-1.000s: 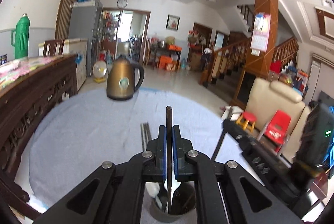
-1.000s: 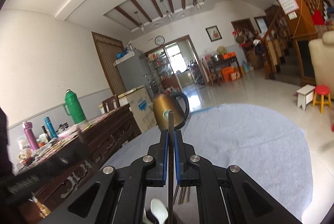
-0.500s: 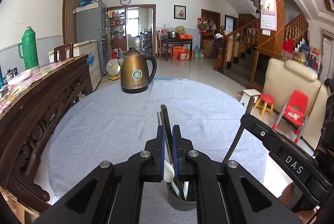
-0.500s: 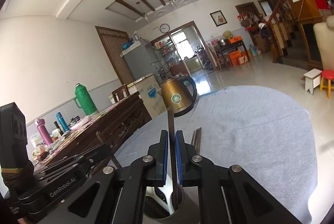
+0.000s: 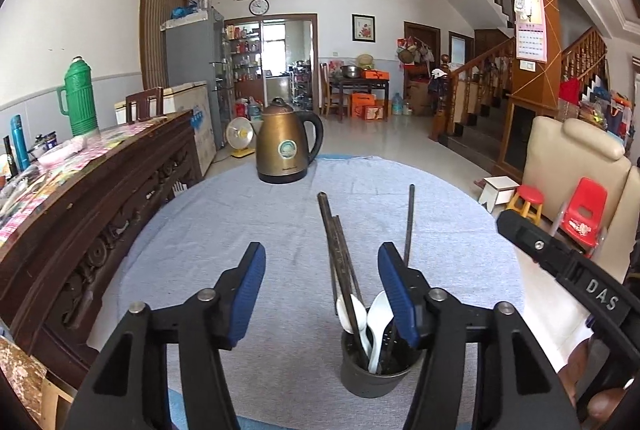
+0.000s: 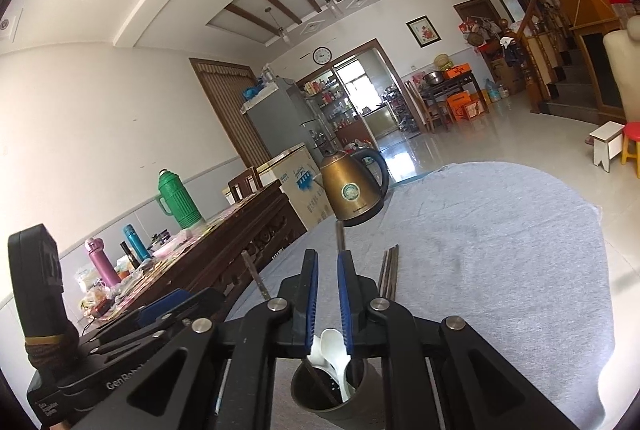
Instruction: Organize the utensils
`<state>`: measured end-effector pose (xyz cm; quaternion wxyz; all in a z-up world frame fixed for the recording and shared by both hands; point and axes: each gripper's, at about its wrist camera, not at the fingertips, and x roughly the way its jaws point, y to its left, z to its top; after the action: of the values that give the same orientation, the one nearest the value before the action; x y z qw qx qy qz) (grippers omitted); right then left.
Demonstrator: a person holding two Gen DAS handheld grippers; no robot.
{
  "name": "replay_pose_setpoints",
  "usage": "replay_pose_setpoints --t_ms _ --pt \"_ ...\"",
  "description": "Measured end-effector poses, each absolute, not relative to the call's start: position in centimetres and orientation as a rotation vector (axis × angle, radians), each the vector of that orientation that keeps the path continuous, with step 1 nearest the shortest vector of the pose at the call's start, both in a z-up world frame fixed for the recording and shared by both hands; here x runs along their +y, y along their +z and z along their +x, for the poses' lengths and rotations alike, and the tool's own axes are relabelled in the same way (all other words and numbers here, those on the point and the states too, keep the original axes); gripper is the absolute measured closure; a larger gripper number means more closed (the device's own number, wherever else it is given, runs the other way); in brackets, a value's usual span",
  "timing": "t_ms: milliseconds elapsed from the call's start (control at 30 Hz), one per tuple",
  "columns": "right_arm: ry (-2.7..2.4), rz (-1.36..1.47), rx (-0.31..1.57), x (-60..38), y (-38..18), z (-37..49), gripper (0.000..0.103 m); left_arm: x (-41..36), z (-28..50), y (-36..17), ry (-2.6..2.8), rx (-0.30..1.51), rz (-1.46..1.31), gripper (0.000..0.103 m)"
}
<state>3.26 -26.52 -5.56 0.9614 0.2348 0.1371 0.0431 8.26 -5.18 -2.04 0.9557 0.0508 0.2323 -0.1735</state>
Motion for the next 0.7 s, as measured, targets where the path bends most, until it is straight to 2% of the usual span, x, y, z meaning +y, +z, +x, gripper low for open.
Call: replay_pose_setpoints --t_ms 100,133,333,400,700 --pt "0.069 0.485 0.283 -27.1 -5.6 2.9 0.062 -4.9 8.2 -2.0 -0.324 0.468 0.114 0.038" --pt "0.055 0.490 0.278 -27.4 -5.7 2.6 0.057 -4.8 8.1 -2.0 -0.313 0.465 0.119 0.038" --pt "0.027 0.475 0.283 -28.0 -5.8 2.0 0.057 -4.1 8.3 -2.3 -0.236 0.478 0.141 0.037" --pt "0.016 0.471 0.290 -28.2 -5.9 1.9 0.058 -3.6 8.4 -2.6 -0.200 0.488 0.147 0.030" --pt "0.013 0.465 0.338 -28.0 -6.7 2.4 0.055 -1.3 9.0 -2.6 -0.102 0.482 0.149 0.028"
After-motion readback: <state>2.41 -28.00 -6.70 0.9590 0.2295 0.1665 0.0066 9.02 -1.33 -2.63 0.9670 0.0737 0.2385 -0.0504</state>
